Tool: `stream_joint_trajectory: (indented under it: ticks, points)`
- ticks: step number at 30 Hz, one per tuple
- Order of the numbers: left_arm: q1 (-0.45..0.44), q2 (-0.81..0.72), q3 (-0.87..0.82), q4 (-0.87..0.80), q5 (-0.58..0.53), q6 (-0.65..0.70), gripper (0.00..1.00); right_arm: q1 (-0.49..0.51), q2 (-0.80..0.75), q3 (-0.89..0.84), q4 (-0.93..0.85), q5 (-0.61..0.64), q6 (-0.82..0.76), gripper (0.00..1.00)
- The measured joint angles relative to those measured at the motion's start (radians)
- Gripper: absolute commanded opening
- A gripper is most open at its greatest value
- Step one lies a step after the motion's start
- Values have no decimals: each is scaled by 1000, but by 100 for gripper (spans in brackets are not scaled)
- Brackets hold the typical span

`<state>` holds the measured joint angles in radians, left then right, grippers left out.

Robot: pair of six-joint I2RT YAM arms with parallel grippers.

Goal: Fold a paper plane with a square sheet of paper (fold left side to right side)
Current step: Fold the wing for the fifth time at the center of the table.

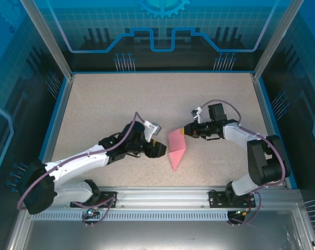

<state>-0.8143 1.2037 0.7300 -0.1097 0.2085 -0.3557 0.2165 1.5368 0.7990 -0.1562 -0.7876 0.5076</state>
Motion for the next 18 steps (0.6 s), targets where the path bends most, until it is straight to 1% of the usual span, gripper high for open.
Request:
stream_joint_trajectory:
  ticks: [3,5,7,11,18]
  points:
    - [-116,43,31,-43,-92,4,64,0,36,34,-22,32,32,0]
    - [-180,114,74,-76,-158,7,66,0,72,51,-28,41,55,0]
    - [-226,196,123,-99,-214,6,67,0,101,57,-30,47,73,0]
    - [-280,350,238,-159,-323,-5,70,1,138,83,-55,62,88,0]
    - [-328,558,435,-274,-498,-47,70,2,153,98,-53,75,111,0]
